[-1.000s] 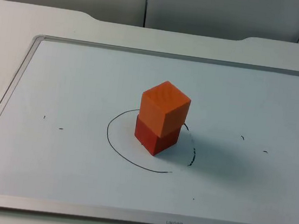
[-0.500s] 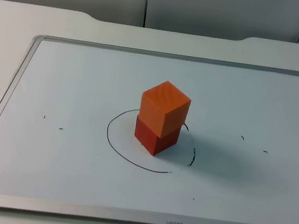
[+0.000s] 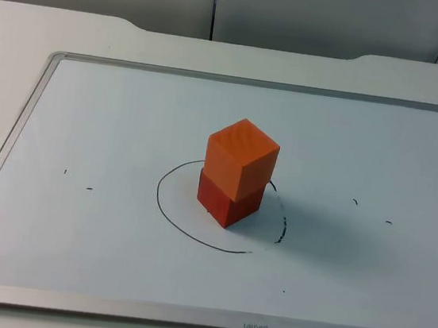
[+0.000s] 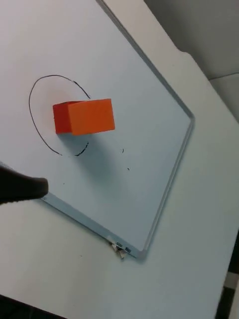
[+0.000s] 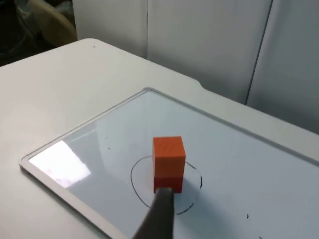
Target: Pick up one cube with the left hand and another cube with the right hand. First place the cube in the right hand at the target position, then stack the cube in the left hand on top.
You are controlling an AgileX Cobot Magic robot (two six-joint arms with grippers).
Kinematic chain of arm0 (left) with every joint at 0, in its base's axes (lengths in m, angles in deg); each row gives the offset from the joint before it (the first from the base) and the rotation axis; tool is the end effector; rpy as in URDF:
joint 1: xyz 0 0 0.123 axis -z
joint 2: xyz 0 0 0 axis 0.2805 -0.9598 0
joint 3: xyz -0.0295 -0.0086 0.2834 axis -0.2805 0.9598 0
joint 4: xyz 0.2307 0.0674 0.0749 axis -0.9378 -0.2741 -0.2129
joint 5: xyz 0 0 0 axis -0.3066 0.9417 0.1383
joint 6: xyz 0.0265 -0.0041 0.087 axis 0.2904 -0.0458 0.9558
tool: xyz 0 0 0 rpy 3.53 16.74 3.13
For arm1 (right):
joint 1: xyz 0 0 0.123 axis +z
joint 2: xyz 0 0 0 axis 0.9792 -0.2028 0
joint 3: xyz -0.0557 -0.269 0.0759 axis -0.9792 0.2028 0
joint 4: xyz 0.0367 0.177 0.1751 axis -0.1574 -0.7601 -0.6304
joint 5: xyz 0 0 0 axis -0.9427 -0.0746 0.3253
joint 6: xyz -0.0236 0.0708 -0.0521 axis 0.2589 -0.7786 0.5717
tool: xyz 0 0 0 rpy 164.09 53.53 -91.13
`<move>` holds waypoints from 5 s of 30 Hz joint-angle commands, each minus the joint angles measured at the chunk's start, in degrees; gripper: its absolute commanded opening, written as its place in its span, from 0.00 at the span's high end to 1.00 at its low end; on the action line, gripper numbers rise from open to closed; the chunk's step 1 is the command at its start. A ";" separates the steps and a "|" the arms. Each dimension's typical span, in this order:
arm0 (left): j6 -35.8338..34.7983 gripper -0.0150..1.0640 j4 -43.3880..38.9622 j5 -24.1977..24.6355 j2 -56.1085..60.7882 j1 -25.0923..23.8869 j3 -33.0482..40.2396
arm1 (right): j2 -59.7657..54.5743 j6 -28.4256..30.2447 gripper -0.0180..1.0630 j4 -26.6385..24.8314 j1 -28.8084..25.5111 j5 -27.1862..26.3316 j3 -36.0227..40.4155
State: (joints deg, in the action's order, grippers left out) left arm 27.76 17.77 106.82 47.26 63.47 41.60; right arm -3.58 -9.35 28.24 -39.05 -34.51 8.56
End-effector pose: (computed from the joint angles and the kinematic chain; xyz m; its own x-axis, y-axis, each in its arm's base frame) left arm 0.0493 -0.0688 0.3512 -0.2369 0.3668 -0.8996 0.8203 0.5716 0.0171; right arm 0.0263 0.0165 0.3216 -0.1794 -0.2595 -0.9489 -0.6189 0.7795 -0.0962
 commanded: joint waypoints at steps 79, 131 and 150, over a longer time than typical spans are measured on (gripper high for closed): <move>-14.78 0.01 -10.68 17.32 28.75 0.36 12.28 | 11.23 2.94 0.01 -2.78 0.08 17.27 3.99; -14.78 0.01 -10.68 17.32 28.75 -0.87 12.28 | 11.23 -2.55 0.01 0.77 -12.62 17.17 3.99; -14.78 0.01 -10.68 17.32 28.75 -14.95 12.28 | 11.23 -2.55 0.01 0.77 -40.13 17.17 3.99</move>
State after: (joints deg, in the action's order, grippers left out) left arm 13.08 6.77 124.65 75.76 49.23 53.44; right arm 7.38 -11.90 29.09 -78.75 -16.76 12.15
